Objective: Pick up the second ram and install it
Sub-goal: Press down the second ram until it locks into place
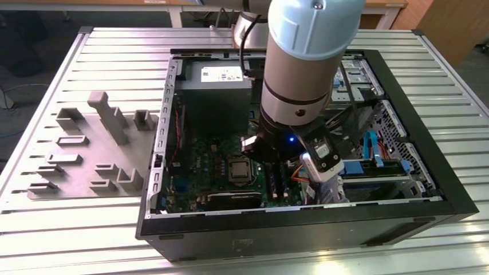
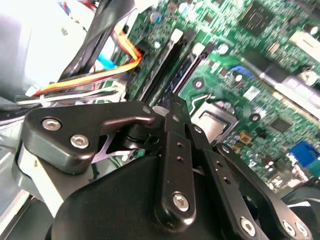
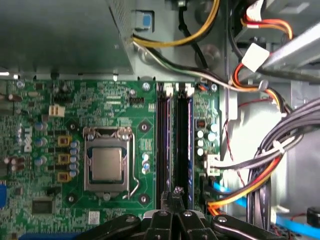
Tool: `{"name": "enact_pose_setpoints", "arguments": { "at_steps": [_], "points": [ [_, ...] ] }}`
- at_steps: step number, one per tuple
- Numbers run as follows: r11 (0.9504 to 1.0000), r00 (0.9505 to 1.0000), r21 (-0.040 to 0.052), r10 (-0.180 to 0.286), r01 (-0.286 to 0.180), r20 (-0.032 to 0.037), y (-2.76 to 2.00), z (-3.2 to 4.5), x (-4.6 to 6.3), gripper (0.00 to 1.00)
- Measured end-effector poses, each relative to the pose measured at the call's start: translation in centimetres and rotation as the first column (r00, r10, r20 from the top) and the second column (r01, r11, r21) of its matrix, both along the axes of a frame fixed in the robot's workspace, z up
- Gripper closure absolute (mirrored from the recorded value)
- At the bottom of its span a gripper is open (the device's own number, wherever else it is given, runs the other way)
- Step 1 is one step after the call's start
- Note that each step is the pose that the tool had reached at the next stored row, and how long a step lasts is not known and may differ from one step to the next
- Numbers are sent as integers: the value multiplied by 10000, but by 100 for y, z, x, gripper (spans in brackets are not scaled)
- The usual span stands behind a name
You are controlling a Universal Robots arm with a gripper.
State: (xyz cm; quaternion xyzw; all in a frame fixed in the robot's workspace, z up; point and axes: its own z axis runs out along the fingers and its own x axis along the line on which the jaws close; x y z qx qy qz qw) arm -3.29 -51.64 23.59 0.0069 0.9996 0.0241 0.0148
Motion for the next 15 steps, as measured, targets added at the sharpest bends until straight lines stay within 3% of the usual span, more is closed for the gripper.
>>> {"name": "enact_pose_setpoints", "arguments": {
  "at_steps": [8,12,15],
  "points": [
    [10000,10000,5,-1,1,0,180,-4,0,89],
    [10000,10000,7,1,-1,-1,207,0,1,89],
    [10000,10000,9,-1,1,0,209,48,0,89]
  ]
}}
